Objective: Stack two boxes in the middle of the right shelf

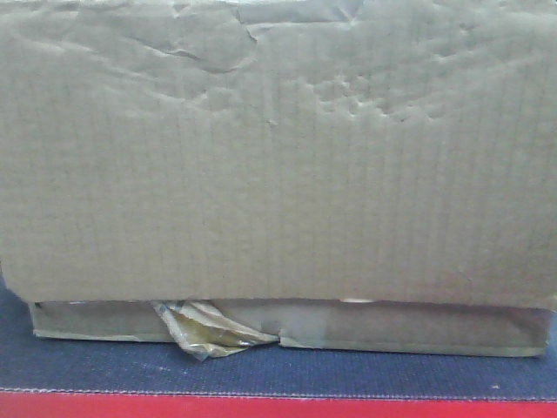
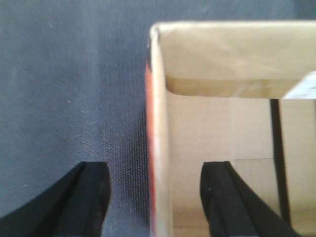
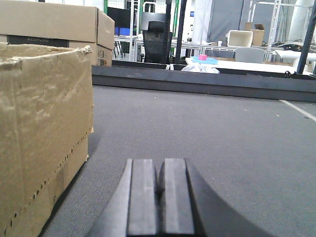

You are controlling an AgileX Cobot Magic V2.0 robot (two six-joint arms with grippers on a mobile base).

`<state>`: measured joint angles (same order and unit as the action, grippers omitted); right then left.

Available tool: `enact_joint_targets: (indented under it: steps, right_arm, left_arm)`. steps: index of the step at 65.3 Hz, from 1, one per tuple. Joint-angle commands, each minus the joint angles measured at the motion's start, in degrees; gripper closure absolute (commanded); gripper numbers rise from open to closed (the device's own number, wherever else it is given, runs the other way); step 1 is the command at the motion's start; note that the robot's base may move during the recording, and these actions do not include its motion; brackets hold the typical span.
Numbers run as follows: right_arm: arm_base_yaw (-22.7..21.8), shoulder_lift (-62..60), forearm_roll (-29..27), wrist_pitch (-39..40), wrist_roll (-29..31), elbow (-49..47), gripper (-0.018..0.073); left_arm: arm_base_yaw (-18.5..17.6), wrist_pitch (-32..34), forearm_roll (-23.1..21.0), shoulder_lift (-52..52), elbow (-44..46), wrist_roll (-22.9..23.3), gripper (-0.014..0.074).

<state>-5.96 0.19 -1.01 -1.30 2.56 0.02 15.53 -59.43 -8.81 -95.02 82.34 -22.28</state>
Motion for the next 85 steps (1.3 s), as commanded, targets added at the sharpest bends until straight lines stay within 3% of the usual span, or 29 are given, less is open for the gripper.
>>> enact_joint_targets:
  steps: [1, 8, 16, 28, 41, 58, 65, 73, 78, 85]
  right_arm:
    - [-0.3, -0.2, -0.3, 0.9, -0.1, 0.0, 0.0721]
    - [-0.3, -0.2, -0.3, 0.9, -0.1, 0.0, 0.0721]
    - [-0.3, -0.2, -0.3, 0.9, -0.1, 0.0, 0.0721]
    - [-0.3, -0.2, -0.3, 0.9, -0.1, 0.0, 0.0721]
    - [-0.3, -0.2, -0.3, 0.9, -0.1, 0.0, 0.0721]
    - [-0.3, -0.2, -0.3, 0.9, -0.1, 0.0, 0.0721]
    - [-0.3, -0.2, -0.3, 0.9, -0.1, 0.0, 0.0721]
    - [-0.3, -0.2, -0.3, 0.9, -0.1, 0.0, 0.0721]
    - [-0.3, -0.2, -0.3, 0.9, -0.1, 0.0, 0.0721]
    - [-0.3, -0.2, -0.3, 0.9, -0.1, 0.0, 0.0721]
  left_arm:
    - [0.1, 1.0, -0.3, -1.3, 0.6, 0.1, 0.0323]
    - [0.1, 0.3, -0.3, -1.9, 0.6, 1.5, 0.0437]
    - [0.1, 0.3, -0.4, -1.7, 1.0, 1.6, 0.0706]
    - [0.1, -3.2, -0.5, -0.8, 5.6, 4.4, 0.0707]
    - [0.4, -6.1, 6.3, 1.6, 19.0, 17.0, 0.0707]
    - [-1.8, -8.6, 7.0, 3.4, 38.6, 30.3, 0.0707]
    - [-6.7, -10.5, 7.3, 3.4, 46.1, 34.4, 0.0707]
    - [-16.4, -10.5, 10.0, 3.4, 51.2, 40.6, 0.0707]
    - [-23.6, -10.5, 13.5, 3.4, 51.7, 43.6, 0.0707]
    - [-33.0, -10.5, 21.8, 2.6, 51.1, 47.9, 0.0707]
